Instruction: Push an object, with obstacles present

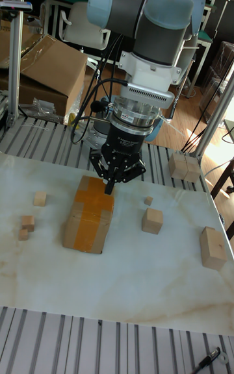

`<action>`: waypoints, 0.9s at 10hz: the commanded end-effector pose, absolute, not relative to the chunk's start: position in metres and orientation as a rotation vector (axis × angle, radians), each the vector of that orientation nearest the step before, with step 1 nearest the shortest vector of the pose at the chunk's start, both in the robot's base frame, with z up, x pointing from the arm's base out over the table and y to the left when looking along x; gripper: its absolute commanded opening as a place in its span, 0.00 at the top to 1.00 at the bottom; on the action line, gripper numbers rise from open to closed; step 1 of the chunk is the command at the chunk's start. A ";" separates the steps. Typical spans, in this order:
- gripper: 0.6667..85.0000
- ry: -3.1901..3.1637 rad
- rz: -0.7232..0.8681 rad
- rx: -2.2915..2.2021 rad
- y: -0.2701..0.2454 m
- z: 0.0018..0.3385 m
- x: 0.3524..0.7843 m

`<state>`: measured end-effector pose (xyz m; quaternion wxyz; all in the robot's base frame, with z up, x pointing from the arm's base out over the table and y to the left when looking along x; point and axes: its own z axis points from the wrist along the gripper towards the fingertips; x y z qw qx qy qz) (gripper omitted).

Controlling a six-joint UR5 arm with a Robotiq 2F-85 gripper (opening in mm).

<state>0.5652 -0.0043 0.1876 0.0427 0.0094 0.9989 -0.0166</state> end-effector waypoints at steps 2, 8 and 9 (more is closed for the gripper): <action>0.99 3.070 -0.017 0.014 0.001 0.188 0.562; 0.99 2.921 0.056 -0.066 0.015 0.194 0.599; 0.99 2.925 0.043 -0.088 0.012 0.194 0.598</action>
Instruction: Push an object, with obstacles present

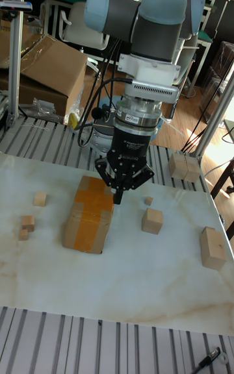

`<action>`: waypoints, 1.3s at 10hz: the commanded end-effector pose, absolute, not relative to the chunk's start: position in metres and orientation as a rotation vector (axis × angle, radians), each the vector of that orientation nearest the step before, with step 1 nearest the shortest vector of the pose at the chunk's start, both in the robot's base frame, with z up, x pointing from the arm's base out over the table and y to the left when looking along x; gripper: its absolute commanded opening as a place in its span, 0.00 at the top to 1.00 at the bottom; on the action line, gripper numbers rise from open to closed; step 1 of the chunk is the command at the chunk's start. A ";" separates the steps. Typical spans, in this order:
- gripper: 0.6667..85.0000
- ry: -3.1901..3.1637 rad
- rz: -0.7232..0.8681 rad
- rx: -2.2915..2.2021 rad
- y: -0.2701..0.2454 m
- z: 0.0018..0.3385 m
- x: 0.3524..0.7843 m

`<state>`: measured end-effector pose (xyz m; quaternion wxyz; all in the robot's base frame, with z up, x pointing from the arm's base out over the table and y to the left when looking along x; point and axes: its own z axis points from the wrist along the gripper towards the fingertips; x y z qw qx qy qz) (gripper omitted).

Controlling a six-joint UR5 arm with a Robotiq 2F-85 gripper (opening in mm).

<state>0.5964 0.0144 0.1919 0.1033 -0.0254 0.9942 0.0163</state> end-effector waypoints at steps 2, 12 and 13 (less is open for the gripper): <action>0.99 2.931 0.015 -0.147 -0.013 0.186 0.589; 0.99 3.011 -0.123 -0.216 -0.106 0.172 0.558; 0.99 2.974 -0.152 -0.274 -0.127 0.167 0.559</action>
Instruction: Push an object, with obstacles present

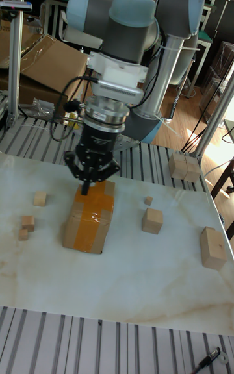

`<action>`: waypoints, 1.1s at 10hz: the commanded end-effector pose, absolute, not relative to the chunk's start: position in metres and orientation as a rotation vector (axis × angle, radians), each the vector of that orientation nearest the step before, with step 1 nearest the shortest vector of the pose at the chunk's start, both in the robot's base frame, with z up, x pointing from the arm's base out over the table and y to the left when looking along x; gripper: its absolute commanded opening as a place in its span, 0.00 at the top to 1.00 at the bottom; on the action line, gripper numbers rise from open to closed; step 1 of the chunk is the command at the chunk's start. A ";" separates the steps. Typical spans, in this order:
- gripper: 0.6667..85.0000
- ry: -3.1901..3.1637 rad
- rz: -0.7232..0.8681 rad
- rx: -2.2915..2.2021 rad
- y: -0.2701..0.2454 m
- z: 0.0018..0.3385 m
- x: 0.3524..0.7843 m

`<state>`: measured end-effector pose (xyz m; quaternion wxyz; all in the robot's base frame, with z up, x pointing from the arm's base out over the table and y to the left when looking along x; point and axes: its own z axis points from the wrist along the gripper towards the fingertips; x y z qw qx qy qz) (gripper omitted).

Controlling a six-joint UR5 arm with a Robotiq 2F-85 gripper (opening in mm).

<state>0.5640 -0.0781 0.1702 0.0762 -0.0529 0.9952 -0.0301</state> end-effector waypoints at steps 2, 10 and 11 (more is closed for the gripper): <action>0.99 2.987 -0.079 -0.228 -0.117 0.165 0.555; 0.99 2.941 -0.137 -0.185 -0.176 0.171 0.580; 0.99 2.944 -0.140 -0.241 -0.191 0.174 0.585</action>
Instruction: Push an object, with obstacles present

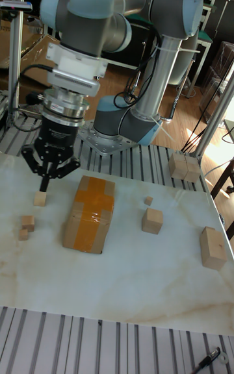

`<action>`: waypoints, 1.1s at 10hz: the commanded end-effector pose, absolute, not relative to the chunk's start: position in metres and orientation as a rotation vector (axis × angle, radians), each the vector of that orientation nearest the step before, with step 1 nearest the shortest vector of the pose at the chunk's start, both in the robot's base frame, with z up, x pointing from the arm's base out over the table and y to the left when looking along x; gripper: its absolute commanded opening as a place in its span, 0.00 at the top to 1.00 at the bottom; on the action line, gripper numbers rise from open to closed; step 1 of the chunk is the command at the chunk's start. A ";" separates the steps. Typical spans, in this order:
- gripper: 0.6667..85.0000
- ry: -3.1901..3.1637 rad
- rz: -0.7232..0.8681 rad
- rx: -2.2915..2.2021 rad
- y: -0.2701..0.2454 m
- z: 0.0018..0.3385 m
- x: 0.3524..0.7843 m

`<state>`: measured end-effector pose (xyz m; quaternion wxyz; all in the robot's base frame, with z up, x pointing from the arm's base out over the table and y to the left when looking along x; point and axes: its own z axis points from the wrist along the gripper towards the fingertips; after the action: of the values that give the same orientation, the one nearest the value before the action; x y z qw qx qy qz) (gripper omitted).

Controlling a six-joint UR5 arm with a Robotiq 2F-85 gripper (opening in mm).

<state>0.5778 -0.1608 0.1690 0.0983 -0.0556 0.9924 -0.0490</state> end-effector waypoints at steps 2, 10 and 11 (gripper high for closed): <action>0.99 2.949 -0.098 -0.271 -0.200 0.176 0.590; 0.99 3.073 -0.030 -0.251 -0.200 0.146 0.564; 0.99 3.038 -0.023 -0.276 -0.201 0.135 0.575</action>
<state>0.5683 -0.2002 0.1537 0.0419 -0.0813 0.9956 -0.0201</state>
